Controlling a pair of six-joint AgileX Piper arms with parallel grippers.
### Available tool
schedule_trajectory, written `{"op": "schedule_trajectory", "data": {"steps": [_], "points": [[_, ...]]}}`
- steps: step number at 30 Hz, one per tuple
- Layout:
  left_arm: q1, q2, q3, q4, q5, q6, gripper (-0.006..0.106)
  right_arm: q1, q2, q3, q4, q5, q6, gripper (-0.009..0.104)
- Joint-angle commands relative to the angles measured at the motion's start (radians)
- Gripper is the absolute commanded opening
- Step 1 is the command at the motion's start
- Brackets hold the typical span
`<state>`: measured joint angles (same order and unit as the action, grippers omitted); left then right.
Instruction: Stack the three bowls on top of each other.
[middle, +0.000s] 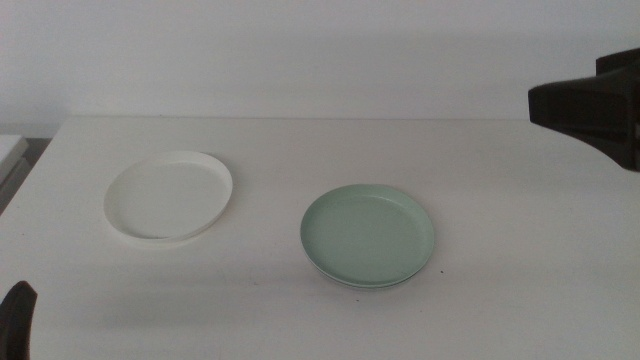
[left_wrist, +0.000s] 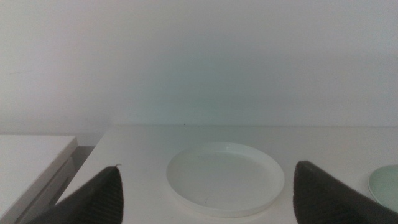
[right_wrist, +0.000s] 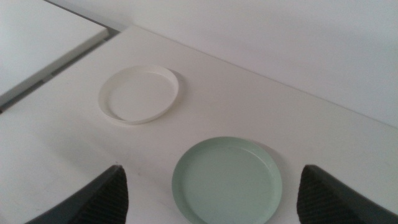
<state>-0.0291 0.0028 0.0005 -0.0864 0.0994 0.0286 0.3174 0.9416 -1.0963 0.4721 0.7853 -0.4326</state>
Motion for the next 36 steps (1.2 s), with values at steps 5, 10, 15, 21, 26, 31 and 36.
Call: {"op": "schedule_trajectory", "data": {"steps": [5, 10, 15, 21, 26, 31, 36], "points": [[-0.001, -0.003, -0.001, 0.001, -0.009, -0.002, 0.094, 0.001, -0.020, 0.019, 0.030, -0.022, -0.035, 0.085], [-0.001, -0.003, -0.001, 0.001, -0.009, -0.002, 0.094, 0.001, -0.020, 0.019, 0.030, -0.025, -0.008, 0.085], [-0.001, -0.003, -0.001, 0.039, -0.003, -0.002, 0.094, 0.001, -0.020, 0.019, 0.030, -0.025, -0.008, 0.085], [-0.002, 0.089, -0.083, 0.027, 0.011, -0.002, 0.094, 0.001, -0.020, 0.019, 0.030, -0.025, -0.008, 0.085], [-0.001, 0.441, -0.471, 0.027, 0.376, 0.000, 0.094, 0.001, -0.020, 0.019, 0.030, -0.025, -0.008, 0.085], [-0.001, 0.738, -0.817, -0.012, 0.931, -0.002, 0.094, 0.001, -0.020, 0.019, 0.030, -0.027, -0.008, 0.085], [-0.001, 0.920, -0.937, -0.051, 1.105, 0.000, 0.094, 0.001, -0.020, 0.019, 0.030, -0.027, -0.008, 0.085]]}}
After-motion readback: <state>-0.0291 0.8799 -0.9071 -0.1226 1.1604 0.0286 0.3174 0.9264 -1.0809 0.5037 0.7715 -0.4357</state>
